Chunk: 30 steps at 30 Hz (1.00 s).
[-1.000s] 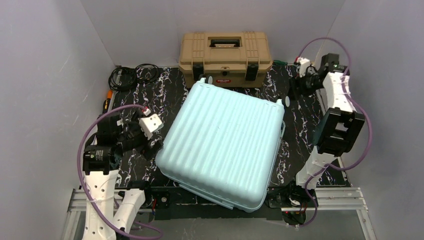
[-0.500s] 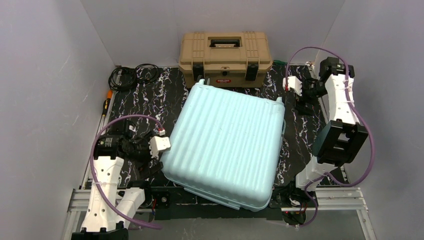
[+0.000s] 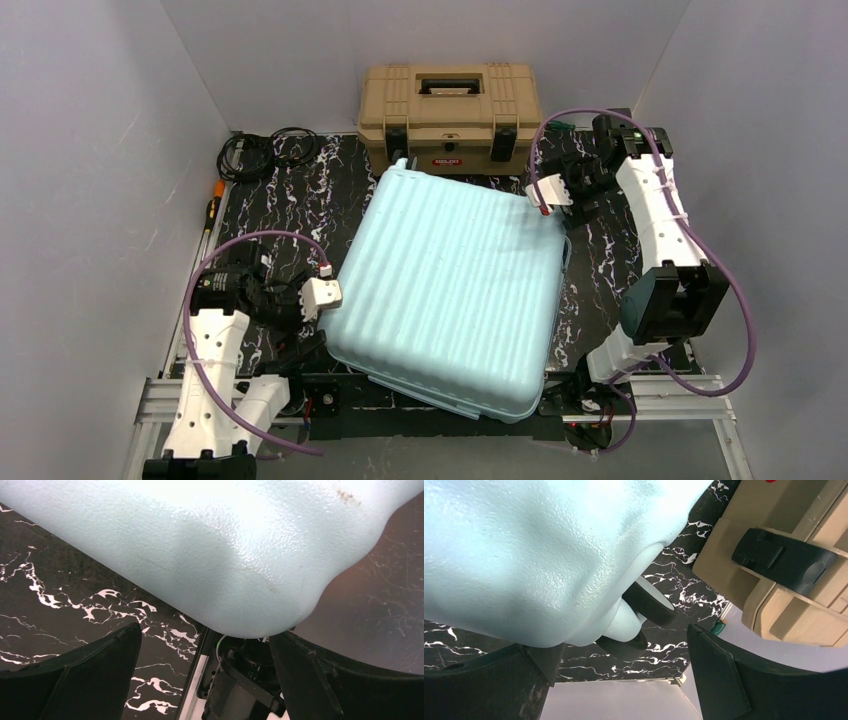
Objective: Pack the luggage
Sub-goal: Zip the luggage at the center of the board.
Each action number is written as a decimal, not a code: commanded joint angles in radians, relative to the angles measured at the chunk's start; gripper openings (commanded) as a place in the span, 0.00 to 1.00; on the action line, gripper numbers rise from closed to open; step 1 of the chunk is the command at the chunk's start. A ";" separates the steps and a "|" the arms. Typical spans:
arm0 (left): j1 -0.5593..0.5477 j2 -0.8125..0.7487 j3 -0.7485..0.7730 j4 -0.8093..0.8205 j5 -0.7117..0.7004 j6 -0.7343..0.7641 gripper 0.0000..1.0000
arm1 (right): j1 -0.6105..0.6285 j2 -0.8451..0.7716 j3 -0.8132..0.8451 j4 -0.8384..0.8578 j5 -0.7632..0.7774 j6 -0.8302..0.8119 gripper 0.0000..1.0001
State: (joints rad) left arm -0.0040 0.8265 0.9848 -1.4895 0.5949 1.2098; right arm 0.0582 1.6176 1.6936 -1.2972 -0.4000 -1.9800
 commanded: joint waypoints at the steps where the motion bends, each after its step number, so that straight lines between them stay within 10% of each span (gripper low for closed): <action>1: -0.003 0.000 -0.020 -0.014 0.053 -0.031 0.98 | 0.018 0.037 0.018 -0.019 -0.015 -0.109 0.98; 15: -0.003 -0.070 -0.073 0.209 0.168 -0.194 0.98 | 0.020 0.165 0.085 -0.119 -0.026 -0.180 0.91; 23: -0.004 -0.036 -0.079 0.327 0.195 -0.298 0.98 | 0.020 0.130 0.074 -0.112 -0.093 -0.207 0.07; 30: -0.003 -0.054 -0.056 0.387 0.199 -0.367 0.98 | 0.004 0.022 0.006 -0.009 -0.117 -0.126 0.01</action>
State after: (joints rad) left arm -0.0074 0.7689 0.9096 -1.3445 0.6563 0.9646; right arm 0.0341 1.7496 1.7409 -1.3502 -0.3698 -2.0777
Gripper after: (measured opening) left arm 0.983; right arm 0.647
